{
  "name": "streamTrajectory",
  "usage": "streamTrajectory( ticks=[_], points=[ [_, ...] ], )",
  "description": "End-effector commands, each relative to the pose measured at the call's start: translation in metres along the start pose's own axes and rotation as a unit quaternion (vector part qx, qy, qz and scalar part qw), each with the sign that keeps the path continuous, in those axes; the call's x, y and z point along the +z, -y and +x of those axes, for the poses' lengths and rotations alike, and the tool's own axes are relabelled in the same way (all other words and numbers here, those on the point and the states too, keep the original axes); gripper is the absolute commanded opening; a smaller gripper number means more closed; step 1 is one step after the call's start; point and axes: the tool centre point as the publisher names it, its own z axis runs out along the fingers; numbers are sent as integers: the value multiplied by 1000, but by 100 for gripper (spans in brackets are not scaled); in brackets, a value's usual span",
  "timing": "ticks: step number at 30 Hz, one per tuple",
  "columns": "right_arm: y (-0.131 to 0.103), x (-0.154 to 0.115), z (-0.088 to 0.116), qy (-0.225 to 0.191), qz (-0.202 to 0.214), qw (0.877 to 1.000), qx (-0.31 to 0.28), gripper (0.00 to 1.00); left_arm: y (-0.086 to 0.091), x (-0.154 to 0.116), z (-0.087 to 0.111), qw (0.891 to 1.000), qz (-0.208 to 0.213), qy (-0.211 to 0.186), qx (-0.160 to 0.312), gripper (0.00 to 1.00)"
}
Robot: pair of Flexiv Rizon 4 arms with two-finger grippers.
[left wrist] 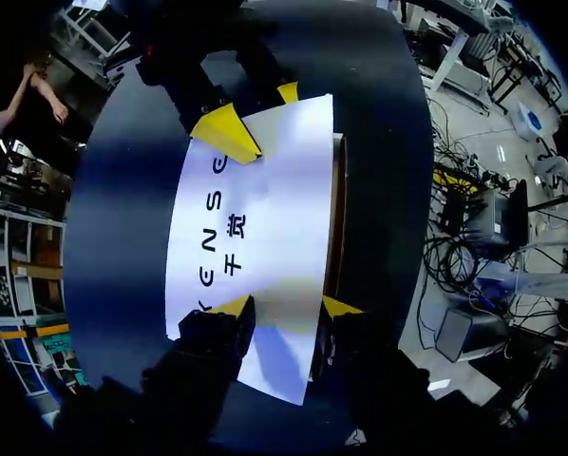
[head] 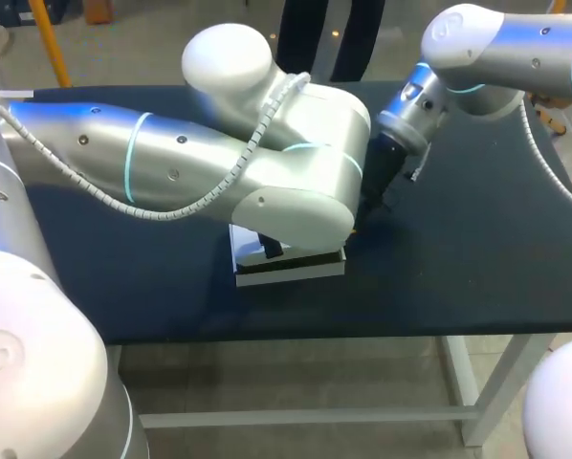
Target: Assemble the packaging by folding the flat box into shape, placing the metal phone stand inside, and closing the box properly
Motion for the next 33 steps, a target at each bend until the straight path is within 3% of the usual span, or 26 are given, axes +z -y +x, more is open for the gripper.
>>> streamTrajectory(
  ticks=[1, 33],
  points=[
    [-2, 0, 1, 1, 4, 1000, 0, 44, 3, 5, 2, 1000, -2, 8, 1, 42],
    [-2, 0, 1, 1, 4, 1000, 0, 44, -1, 6, 8, 1000, -4, 20, 10, 38]
  ],
)
